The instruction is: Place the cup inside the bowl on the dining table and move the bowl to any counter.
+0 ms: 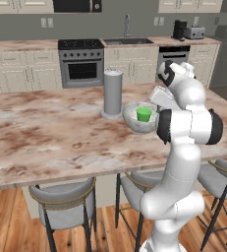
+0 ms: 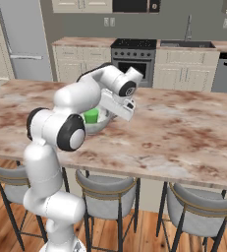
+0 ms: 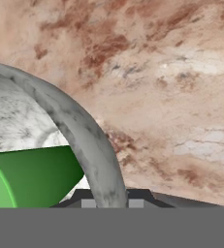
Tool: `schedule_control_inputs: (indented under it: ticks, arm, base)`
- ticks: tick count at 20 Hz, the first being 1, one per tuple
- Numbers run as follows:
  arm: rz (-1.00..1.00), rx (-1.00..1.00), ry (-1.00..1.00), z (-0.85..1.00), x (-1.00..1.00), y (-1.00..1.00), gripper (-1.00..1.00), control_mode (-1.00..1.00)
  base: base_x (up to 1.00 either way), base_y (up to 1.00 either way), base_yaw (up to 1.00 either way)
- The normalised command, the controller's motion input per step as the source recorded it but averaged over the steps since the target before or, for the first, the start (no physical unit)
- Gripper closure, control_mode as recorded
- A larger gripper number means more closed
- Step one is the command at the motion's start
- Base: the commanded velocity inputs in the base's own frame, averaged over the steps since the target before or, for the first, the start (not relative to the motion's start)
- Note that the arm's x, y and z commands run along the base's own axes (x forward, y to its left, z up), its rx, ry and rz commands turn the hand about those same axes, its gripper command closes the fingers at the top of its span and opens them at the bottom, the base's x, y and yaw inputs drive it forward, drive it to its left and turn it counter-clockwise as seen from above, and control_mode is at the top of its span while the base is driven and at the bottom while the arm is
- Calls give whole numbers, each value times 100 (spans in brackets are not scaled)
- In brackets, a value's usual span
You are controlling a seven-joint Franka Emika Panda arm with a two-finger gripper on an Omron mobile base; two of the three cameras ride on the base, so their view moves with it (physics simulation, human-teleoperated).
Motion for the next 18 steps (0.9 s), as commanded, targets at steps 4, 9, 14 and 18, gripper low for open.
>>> schedule_control_inputs:
  ticks: [4, 9, 14, 18]
  arm:
    - [-2, 0, 0, 21, -37, 0, 100, -100]
    - [0, 0, 0, 17, -42, 0, 100, -100]
    - [0, 0, 0, 9, -42, 0, 100, -100]
    - [0, 0, 0, 12, -40, 0, 100, -100]
  base:
    - [0, 0, 0]
    - [0, 0, 0]
    - [0, 0, 0]
    - [0, 0, 0]
